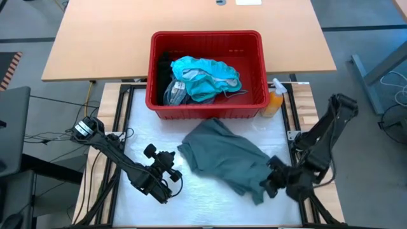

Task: Fold Laundry from Bin
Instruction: Fold the light blue pants

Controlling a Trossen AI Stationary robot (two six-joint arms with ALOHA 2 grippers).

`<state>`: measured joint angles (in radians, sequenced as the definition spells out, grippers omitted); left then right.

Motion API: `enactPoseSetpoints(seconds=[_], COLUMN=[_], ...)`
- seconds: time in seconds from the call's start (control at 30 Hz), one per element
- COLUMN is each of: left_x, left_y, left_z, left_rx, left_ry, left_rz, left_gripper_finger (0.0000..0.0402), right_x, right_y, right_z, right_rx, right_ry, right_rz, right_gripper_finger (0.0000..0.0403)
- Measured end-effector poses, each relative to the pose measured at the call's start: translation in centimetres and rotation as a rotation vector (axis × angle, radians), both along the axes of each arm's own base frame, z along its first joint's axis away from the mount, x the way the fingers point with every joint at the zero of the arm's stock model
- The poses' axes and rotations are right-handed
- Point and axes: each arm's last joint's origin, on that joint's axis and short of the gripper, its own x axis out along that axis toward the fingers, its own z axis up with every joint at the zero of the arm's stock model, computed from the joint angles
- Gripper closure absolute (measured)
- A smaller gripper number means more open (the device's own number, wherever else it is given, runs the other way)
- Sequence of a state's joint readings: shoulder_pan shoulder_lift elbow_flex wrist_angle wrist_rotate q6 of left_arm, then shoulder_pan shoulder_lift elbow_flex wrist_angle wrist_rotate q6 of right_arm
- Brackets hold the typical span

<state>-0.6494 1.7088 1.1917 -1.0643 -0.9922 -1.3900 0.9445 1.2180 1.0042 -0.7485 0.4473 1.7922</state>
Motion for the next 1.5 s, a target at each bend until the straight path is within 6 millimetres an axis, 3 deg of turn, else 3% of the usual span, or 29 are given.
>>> enactPoseSetpoints(seconds=[0.27, 0.67, 0.9, 1.0, 1.13, 1.3, 1.5], left_x=[-0.2, 1.1, 4.1, 4.9, 5.9, 6.9, 7.1], left_y=[-0.3, 1.4, 3.4, 4.7, 7.6, 11.2, 14.0], left_z=[0.0, 0.1, 0.0, 1.1, 2.5, 2.5, 0.2], left_rx=[0.015, 0.026, -0.177, -0.230, -0.250, -0.322, -0.391], left_ry=[0.001, -0.018, 0.038, -0.018, -0.049, 0.041, 0.118], left_rz=[-0.018, 0.041, 0.003, 0.003, 0.012, -0.024, -0.159], left_gripper_finger=[0.0401, 0.0401, 0.0401, 0.0402, 0.0389, 0.0317, 0.0226], right_x=[2.4, 1.2, 2.2, 3.1, 4.4, 5.7, 7.3], right_y=[4.3, 5.4, 1.5, -0.5, -2.9, -5.5, -6.1], right_z=[-2.3, -0.5, 1.1, 1.9, 1.6, 0.6, -0.9], right_rx=[0.190, 0.430, 0.161, 0.016, -0.168, -0.291, -0.382], right_ry=[0.040, 0.084, -0.140, -0.232, -0.216, -0.110, -0.049], right_rz=[0.097, 0.218, 0.081, 0.051, 0.058, -0.001, -0.004], right_gripper_finger=[0.0318, 0.0274, 0.0280, 0.0280, 0.0280, 0.0279, 0.0279])
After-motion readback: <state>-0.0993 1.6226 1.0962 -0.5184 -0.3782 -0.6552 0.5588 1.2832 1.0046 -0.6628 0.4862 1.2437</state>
